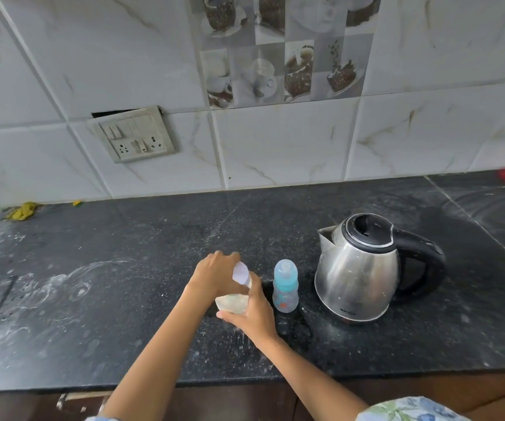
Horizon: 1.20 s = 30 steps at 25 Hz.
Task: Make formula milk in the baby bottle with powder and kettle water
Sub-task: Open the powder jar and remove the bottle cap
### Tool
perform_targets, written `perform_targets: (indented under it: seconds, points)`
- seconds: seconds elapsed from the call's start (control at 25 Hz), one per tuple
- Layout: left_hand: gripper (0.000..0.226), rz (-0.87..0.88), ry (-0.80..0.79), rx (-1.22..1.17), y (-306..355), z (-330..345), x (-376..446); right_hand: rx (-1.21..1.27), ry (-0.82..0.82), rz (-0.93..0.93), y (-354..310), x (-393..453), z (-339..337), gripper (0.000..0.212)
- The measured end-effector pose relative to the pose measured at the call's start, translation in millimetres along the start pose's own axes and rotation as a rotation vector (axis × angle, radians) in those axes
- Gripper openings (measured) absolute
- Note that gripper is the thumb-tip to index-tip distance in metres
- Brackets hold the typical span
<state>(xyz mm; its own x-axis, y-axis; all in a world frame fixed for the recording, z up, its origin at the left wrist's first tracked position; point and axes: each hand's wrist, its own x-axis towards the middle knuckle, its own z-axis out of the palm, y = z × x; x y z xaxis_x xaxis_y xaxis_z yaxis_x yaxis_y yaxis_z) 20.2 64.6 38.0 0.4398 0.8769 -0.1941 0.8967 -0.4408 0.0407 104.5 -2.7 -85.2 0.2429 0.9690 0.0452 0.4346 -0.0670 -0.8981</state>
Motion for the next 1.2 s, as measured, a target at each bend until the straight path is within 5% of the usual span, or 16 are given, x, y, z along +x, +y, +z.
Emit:
perform_targets:
  seconds: [0.16,0.36,0.44,0.6,0.8,1.04,1.2]
  points:
    - [0.07,-0.168,0.183,-0.268,5,2,-15,-0.025,0.028,-0.015,2,0,-1,0.107]
    - [0.066,-0.066,0.508,-0.995,-22,41,-73,-0.04,-0.02,-0.002,-1,-2,-4,0.126]
    - [0.065,-0.119,0.58,-1.115,-27,68,-99,-0.029,-0.065,0.059,0,-5,-8,0.13]
    - [0.065,-0.289,0.541,-1.133,-21,114,-125,-0.159,-0.026,0.027,8,-31,-22,0.081]
    - [0.06,-0.282,0.417,-0.859,-24,157,-125,-0.178,0.103,-0.09,13,-64,-57,0.024]
    - [0.076,-0.198,0.369,-0.707,-15,155,-126,-0.052,0.207,-0.057,18,-85,-80,0.017]
    - [0.051,-0.107,0.728,-0.646,20,130,-136,0.035,0.32,-0.006,21,-83,-87,0.034]
